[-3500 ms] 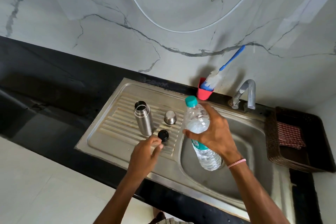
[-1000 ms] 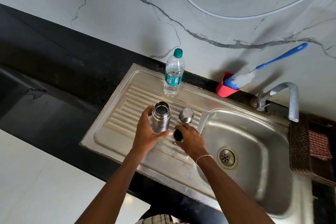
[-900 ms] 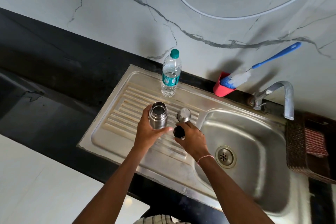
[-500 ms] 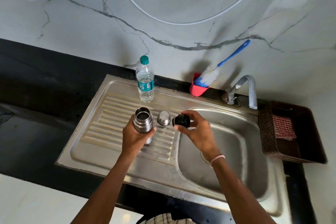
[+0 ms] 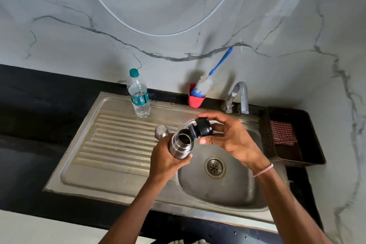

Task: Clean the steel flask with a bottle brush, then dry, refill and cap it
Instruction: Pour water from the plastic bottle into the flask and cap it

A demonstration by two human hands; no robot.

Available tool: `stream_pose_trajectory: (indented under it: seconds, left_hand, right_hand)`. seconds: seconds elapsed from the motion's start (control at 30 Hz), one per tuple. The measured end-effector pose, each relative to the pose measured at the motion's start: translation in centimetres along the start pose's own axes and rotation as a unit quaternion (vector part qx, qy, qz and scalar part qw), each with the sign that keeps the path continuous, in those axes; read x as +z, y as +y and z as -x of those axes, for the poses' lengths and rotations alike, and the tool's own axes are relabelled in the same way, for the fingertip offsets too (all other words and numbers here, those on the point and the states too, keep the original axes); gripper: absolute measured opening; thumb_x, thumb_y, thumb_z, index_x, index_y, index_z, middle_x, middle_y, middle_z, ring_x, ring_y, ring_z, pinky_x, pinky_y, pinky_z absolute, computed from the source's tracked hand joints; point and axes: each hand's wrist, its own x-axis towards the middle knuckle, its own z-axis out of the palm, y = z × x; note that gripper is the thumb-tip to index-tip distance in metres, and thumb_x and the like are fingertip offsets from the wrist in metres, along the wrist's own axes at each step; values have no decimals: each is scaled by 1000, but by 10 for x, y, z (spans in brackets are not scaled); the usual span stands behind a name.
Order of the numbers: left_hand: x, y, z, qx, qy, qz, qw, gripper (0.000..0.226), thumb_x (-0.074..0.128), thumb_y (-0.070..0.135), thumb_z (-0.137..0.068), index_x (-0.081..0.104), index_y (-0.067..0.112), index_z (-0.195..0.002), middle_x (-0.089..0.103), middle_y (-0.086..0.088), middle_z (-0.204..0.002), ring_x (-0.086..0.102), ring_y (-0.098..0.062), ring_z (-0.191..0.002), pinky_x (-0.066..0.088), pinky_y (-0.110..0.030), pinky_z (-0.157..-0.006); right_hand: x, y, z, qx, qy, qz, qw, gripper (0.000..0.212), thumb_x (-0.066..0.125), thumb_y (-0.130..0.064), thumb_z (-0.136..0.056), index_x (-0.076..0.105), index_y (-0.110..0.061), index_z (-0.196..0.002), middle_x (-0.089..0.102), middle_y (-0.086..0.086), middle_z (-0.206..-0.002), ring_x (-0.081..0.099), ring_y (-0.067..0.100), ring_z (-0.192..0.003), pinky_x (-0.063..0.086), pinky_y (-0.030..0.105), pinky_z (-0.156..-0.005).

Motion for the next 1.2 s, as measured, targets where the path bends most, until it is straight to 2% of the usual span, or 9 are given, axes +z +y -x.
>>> stream_pose_trajectory:
  seconds: [0.07,0.2,0.3,0.37,0.43,0.6,0.77,0.93,1.2]
  left_hand:
    - [6,11,4,7,2,-12,1000,53,88,48,-55,59,51,-99,73,20,-89,70,-3,-83,58,-35,-73]
    - [17,23,10,12,-5,-20,1000,54,87,48,-54,64,37,-102,73,15,-90,70,-7,-82,58,-41,-72]
    - [23,29,13,23,-11,-33,999,56,87,49,-54,65,34,-102,73,12,-89,70,-11,-81,58,-43,-71]
    - [26,34,15,29,-14,-41,999,55,87,50,-53,63,35,-100,72,12,-87,69,-12,-80,58,-43,-70]
    - [30,38,15,31,-19,-42,998,55,87,51,-52,62,35,-99,71,11,-87,69,-12,-79,58,-43,-70]
    - [34,44,18,26,-34,-38,998,60,89,52,-52,66,32,-103,73,12,-91,70,-9,-82,59,-42,-72]
    - [31,49,20,15,-52,-37,998,57,89,54,-51,66,32,-99,73,13,-87,70,-7,-78,59,-42,-70]
    - [24,54,20,12,-83,-50,995,52,87,57,-50,65,31,-90,72,13,-80,69,-6,-72,58,-39,-67]
    - [13,60,21,8,-160,-19,987,47,92,49,-51,64,36,-86,74,12,-79,71,-8,-71,61,-42,-69]
  right_hand:
    - [-5,-4,6,-1,-12,37,999,63,91,-9,-70,67,-24,-126,69,-2,-125,70,22,-110,58,44,-94]
    - [-13,-13,16,-12,-27,105,994,63,92,-9,-70,68,-27,-125,70,-9,-120,70,13,-107,59,35,-92]
    - [-18,-21,19,-34,-47,192,980,63,92,-8,-70,69,-28,-126,69,-12,-120,68,7,-106,59,26,-89]
    - [-19,-27,18,-79,-66,306,946,63,92,-12,-71,68,-30,-126,66,-15,-121,65,3,-106,57,21,-87]
    - [-20,-31,17,-121,-89,403,903,63,91,-14,-72,67,-32,-128,64,-14,-121,62,3,-105,55,24,-88]
    - [-19,-42,12,-159,-134,500,841,63,89,-12,-72,65,-31,-127,64,-10,-120,60,11,-108,54,36,-86]
    - [-20,-44,10,-149,-156,508,834,62,88,-14,-73,64,-34,-126,63,-9,-119,60,14,-107,55,42,-84]
    - [-21,-45,9,-134,-174,496,840,62,89,-15,-72,66,-39,-124,61,-13,-120,58,9,-109,54,39,-88]
    - [-25,-53,10,-112,-200,456,860,60,89,-10,-71,69,-38,-120,62,-16,-123,58,6,-113,54,34,-93]
